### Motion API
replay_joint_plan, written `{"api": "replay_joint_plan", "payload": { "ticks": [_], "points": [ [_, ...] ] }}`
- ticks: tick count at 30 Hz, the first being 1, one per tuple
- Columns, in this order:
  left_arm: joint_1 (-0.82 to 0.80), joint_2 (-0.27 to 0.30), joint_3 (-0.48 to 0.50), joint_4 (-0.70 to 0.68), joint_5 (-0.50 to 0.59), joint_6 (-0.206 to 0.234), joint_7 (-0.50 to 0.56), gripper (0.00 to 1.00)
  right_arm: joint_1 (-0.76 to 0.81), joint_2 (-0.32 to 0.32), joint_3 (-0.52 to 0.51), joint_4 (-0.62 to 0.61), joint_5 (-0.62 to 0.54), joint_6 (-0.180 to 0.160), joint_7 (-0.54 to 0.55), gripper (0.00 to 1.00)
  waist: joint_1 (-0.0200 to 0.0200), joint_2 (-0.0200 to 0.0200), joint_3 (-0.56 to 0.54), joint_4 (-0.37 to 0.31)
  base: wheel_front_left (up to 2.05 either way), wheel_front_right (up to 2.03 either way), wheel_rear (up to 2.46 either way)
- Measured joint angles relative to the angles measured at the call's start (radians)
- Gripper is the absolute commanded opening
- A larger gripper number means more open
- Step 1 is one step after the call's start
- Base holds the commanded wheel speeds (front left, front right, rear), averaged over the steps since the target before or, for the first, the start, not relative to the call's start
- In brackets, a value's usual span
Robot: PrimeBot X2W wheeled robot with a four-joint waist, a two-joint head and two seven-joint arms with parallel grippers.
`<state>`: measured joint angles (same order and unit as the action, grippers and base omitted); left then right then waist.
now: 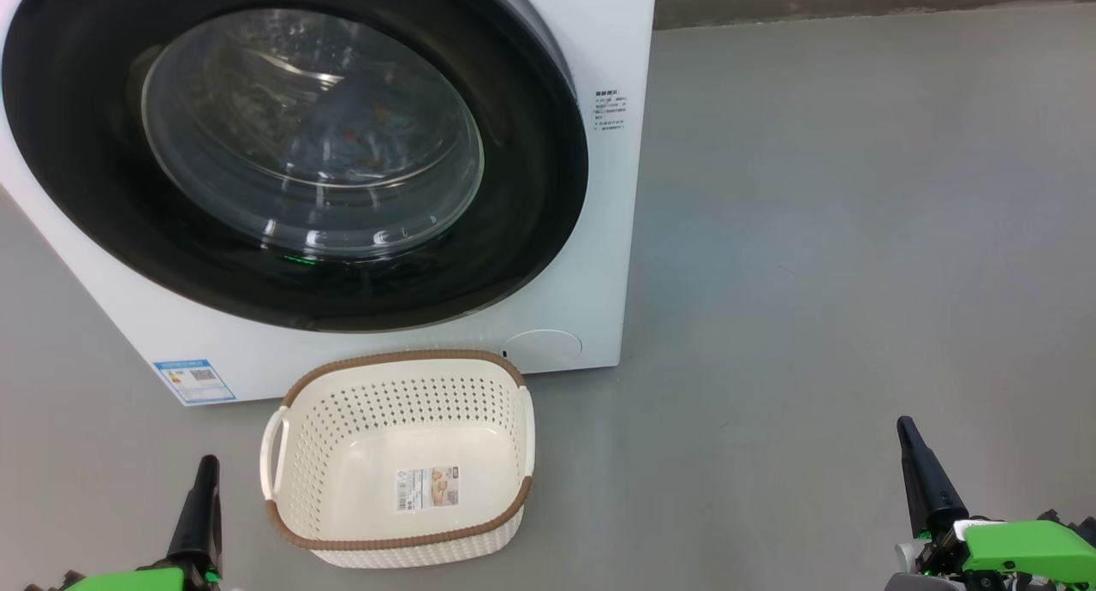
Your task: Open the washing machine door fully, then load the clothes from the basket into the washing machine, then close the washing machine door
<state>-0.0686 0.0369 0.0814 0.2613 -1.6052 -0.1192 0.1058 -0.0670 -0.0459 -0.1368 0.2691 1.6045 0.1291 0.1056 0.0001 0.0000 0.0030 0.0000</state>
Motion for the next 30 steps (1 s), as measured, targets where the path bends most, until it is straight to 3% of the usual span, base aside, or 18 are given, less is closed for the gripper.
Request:
{"api": "replay_joint_plan", "payload": {
  "ticks": [30],
  "points": [
    [0.0,0.0,0.001,0.0,0.0,0.0,0.0,0.0,0.0,0.0,0.0,0.0,0.0,0.0,0.0,0.0,0.0,0.0,0.0,0.0,0.0,0.0,0.0]
  ]
}}
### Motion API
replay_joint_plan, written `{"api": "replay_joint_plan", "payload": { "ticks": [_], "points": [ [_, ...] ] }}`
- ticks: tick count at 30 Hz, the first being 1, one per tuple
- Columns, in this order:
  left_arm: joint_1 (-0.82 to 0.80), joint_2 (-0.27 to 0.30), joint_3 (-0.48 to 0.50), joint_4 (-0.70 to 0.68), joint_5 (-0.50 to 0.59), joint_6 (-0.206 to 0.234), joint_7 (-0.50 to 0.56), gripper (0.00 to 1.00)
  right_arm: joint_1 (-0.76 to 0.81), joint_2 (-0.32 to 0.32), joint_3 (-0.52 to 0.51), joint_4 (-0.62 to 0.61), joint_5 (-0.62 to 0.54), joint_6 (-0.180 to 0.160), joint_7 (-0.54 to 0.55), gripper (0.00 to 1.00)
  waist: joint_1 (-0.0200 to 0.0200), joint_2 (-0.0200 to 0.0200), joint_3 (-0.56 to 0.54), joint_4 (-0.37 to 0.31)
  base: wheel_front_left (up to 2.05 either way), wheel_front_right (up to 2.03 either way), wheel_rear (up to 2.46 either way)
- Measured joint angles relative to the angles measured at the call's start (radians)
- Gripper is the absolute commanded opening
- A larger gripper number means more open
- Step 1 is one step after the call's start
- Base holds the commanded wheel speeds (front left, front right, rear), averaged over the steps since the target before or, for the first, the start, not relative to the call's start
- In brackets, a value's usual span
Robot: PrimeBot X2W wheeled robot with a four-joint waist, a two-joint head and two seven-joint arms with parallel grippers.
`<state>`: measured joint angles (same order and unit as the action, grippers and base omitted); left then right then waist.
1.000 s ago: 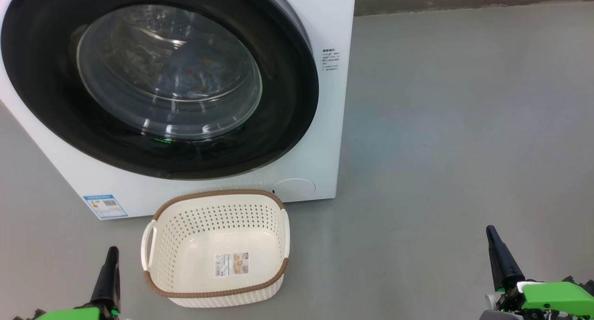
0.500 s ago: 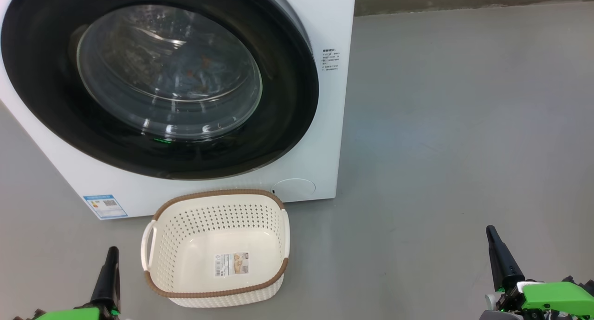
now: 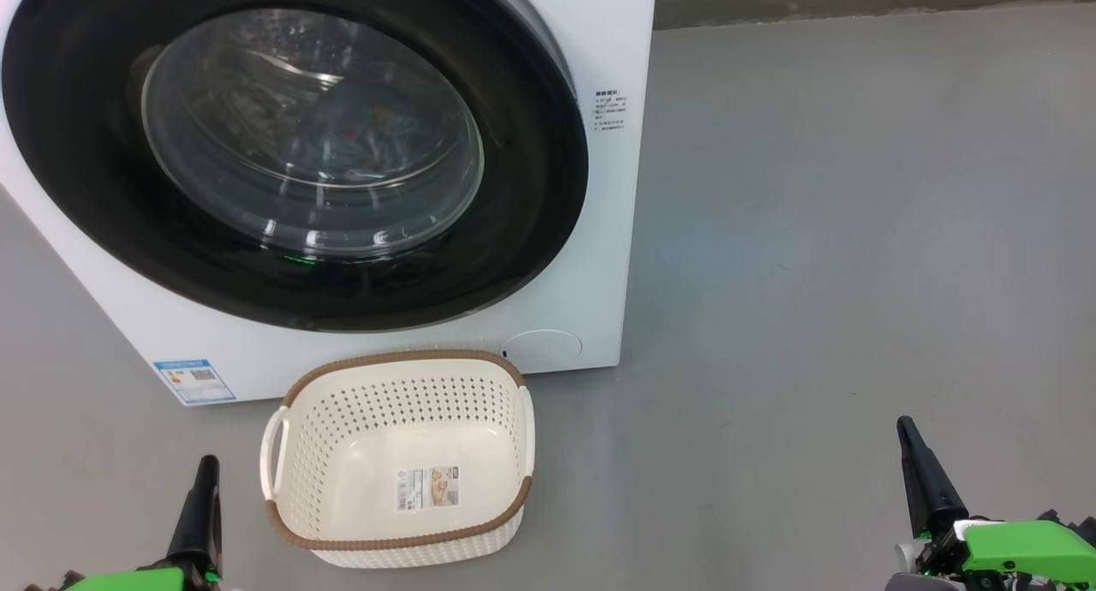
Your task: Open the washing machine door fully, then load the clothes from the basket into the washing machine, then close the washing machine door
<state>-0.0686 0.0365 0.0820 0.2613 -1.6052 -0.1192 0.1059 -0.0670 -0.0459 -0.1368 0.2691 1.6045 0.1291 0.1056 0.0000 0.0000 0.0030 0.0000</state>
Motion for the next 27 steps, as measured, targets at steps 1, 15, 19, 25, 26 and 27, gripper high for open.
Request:
{"api": "replay_joint_plan", "payload": {
  "ticks": [1,15,19,25,26,27],
  "points": [
    [0.0,0.0,0.0,0.0,0.0,0.0,0.0,0.0,0.0,0.0,0.0,0.0,0.0,0.0,0.0,0.0,0.0,0.0,0.0,0.0,0.0,0.0,0.0],
    [0.0,0.0,0.0,0.0,0.0,0.0,0.0,0.0,0.0,0.0,0.0,0.0,0.0,0.0,0.0,0.0,0.0,0.0,0.0,0.0,0.0,0.0,0.0],
    [0.0,0.0,0.0,0.0,0.0,0.0,0.0,0.0,0.0,0.0,0.0,0.0,0.0,0.0,0.0,0.0,0.0,0.0,0.0,0.0,0.0,0.0,0.0],
    [0.0,0.0,0.0,0.0,0.0,0.0,0.0,0.0,0.0,0.0,0.0,0.0,0.0,0.0,0.0,0.0,0.0,0.0,0.0,0.0,0.0,0.0,0.0],
    [0.0,0.0,0.0,0.0,0.0,0.0,0.0,0.0,0.0,0.0,0.0,0.0,0.0,0.0,0.0,0.0,0.0,0.0,0.0,0.0,0.0,0.0,0.0],
    [0.0,0.0,0.0,0.0,0.0,0.0,0.0,0.0,0.0,0.0,0.0,0.0,0.0,0.0,0.0,0.0,0.0,0.0,0.0,0.0,0.0,0.0,0.0]
  ]
}}
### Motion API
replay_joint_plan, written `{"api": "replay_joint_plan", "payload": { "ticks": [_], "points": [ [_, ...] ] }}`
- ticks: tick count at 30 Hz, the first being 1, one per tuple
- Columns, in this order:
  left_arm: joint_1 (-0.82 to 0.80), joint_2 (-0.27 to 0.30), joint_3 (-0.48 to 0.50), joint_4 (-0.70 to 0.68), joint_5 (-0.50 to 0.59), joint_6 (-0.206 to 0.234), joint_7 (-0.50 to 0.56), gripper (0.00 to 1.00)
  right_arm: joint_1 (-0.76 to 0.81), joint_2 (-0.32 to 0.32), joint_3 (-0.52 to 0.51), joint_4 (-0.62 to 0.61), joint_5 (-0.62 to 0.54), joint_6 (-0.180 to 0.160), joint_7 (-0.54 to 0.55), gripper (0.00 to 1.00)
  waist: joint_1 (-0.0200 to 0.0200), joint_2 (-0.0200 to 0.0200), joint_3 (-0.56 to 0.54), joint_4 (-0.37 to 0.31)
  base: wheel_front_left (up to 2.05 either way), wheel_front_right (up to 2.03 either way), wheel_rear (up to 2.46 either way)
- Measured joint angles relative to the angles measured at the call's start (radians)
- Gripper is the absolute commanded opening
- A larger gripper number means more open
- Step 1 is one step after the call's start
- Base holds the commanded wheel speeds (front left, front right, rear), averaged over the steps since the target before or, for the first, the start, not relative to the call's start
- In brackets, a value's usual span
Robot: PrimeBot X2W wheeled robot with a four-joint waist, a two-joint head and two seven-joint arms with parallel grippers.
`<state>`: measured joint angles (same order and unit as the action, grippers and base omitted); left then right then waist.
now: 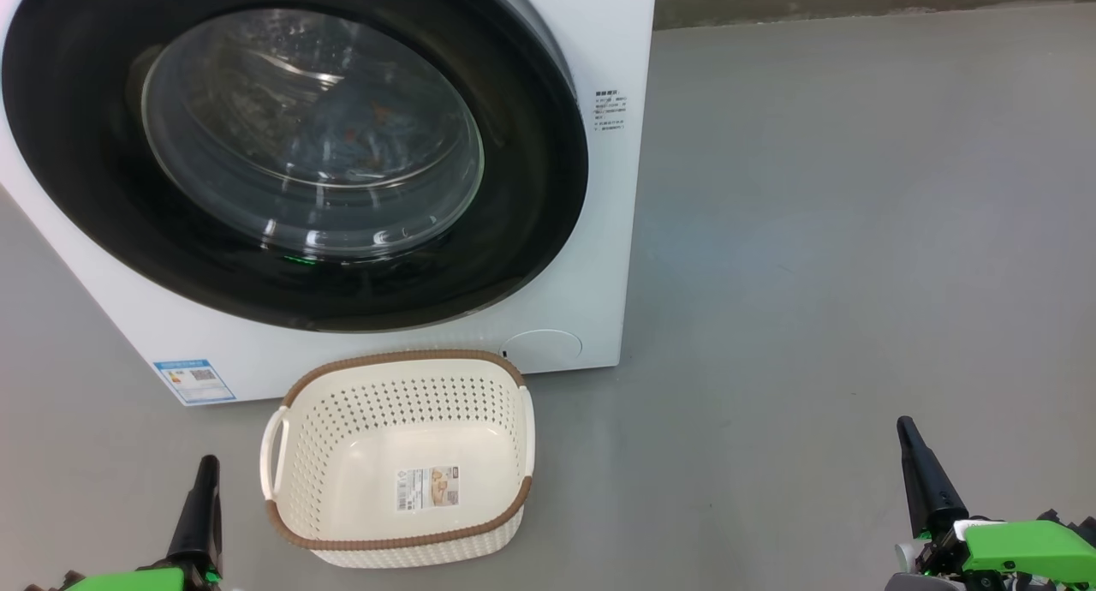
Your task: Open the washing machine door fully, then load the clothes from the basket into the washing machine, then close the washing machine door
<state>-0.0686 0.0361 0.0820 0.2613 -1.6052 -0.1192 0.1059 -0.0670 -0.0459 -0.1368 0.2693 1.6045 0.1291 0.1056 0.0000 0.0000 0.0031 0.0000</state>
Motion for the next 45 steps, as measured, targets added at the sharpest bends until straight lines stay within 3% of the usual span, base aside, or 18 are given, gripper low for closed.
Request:
{"api": "replay_joint_plan", "payload": {
  "ticks": [45],
  "points": [
    [0.0,-0.001,0.001,0.0,0.0,0.0,0.0,0.0,0.0,0.0,0.0,0.0,0.0,0.0,0.0,0.0,0.0,0.0,0.0,0.0,0.0,0.0,0.0]
  ]
}}
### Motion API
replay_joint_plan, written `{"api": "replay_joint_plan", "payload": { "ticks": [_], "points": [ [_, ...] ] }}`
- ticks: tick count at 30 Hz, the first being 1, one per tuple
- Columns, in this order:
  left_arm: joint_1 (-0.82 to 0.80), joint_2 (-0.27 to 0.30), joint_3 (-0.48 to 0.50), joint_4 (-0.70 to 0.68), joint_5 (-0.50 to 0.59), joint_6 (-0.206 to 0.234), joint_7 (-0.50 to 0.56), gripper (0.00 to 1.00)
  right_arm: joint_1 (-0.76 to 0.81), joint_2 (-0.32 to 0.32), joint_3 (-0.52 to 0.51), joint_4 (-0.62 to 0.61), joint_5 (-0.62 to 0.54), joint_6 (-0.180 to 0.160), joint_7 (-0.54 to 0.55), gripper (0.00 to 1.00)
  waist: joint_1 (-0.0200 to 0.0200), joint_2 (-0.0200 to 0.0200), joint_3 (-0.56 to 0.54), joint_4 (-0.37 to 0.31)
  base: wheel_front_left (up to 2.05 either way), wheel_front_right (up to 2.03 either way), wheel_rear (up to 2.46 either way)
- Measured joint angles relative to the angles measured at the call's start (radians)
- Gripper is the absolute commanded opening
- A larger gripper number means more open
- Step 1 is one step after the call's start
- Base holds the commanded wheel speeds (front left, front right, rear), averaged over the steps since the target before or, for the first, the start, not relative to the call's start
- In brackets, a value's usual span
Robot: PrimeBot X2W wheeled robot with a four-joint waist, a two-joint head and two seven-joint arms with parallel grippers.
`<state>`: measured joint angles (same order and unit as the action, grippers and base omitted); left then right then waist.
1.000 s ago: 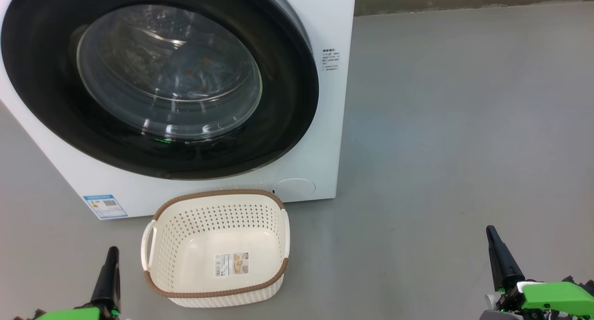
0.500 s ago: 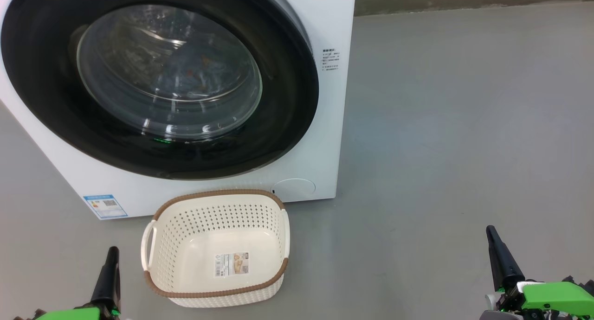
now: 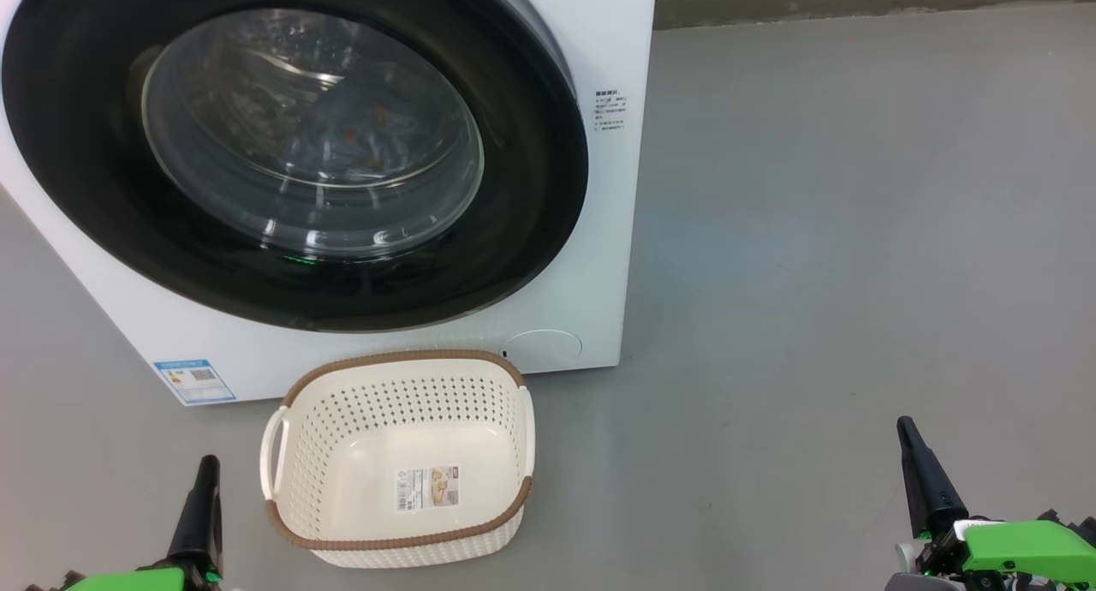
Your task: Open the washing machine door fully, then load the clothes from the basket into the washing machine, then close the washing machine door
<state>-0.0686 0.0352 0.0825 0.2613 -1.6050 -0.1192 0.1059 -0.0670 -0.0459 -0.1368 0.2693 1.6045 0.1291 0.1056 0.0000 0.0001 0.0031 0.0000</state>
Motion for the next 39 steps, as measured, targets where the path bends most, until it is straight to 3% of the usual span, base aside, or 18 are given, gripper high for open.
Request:
{"api": "replay_joint_plan", "payload": {
  "ticks": [39],
  "points": [
    [0.0,0.0,0.0,0.0,0.0,0.0,0.0,0.0,0.0,0.0,0.0,0.0,0.0,0.0,0.0,0.0,0.0,0.0,0.0,0.0,0.0,0.0,0.0]
  ]
}}
